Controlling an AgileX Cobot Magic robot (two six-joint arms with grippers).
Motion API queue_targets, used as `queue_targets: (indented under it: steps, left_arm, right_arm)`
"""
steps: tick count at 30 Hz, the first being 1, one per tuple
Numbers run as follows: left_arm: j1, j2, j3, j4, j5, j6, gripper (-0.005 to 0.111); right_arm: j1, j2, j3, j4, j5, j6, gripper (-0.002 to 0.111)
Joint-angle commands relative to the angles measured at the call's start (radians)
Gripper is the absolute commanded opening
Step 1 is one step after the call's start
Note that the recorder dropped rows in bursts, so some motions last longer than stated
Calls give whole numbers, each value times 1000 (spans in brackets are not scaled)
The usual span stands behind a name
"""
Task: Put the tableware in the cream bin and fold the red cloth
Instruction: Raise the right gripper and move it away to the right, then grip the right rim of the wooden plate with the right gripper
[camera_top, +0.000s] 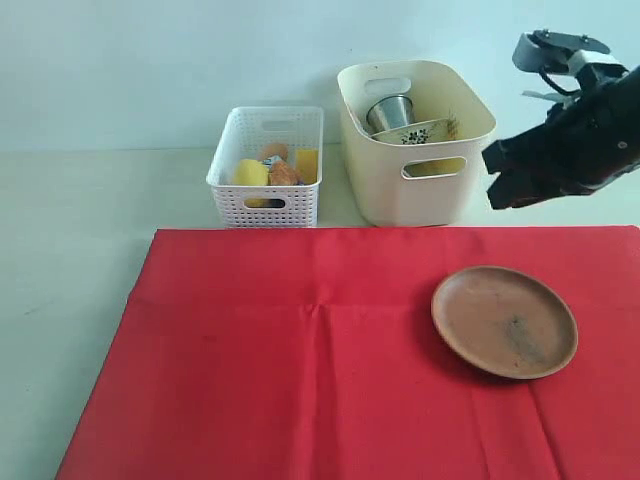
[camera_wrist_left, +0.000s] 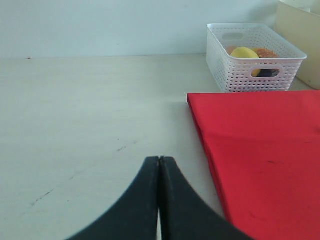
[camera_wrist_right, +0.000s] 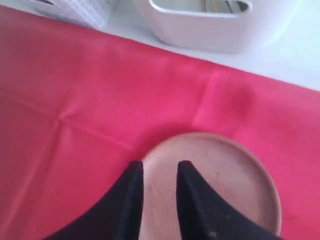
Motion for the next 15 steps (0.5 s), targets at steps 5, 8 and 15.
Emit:
queue_targets:
  steps: [5, 8, 15]
  left_arm:
    - [4, -4, 3, -6, -4, 0, 0]
    - [4, -4, 3, -6, -4, 0, 0]
    - [4, -4, 3, -6, -4, 0, 0]
  right_arm:
    - [0, -18, 130, -223, -56, 148, 24]
    - [-4, -18, 175, -272, -107, 204, 24]
    - [-106, 6, 204, -260, -111, 230, 25]
